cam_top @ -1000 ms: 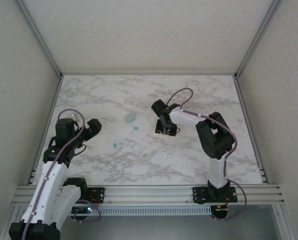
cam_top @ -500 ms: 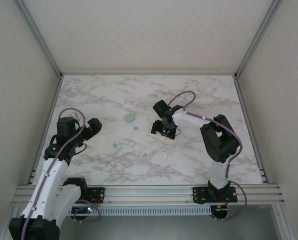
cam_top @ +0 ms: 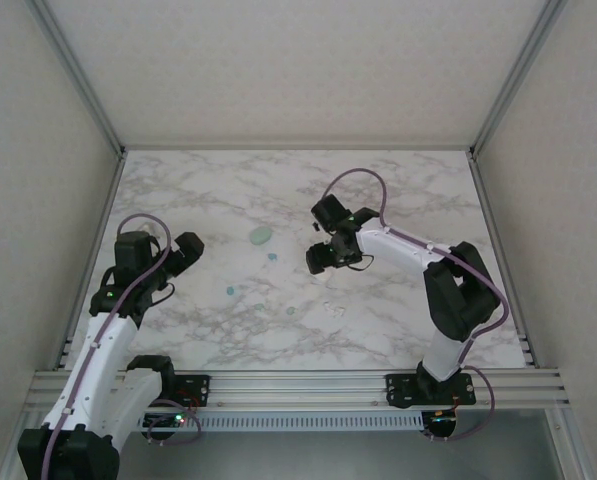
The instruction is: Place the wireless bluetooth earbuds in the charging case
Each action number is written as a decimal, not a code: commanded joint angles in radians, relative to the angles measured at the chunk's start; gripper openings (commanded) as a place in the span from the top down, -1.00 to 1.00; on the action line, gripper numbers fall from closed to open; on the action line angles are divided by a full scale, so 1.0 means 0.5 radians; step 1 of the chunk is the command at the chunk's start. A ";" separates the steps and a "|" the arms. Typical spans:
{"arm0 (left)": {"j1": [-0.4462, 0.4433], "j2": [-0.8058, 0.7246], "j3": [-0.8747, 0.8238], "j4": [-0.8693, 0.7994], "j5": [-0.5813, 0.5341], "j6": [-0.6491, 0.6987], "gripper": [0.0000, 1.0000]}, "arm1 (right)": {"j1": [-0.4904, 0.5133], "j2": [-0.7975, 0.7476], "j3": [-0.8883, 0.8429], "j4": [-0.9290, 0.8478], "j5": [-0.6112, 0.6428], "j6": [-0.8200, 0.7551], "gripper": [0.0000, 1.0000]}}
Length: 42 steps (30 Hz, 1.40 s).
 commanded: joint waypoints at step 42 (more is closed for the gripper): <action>-0.024 0.001 0.024 0.164 0.196 -0.110 -0.88 | 0.018 -0.066 -0.133 0.406 -0.292 -0.919 0.19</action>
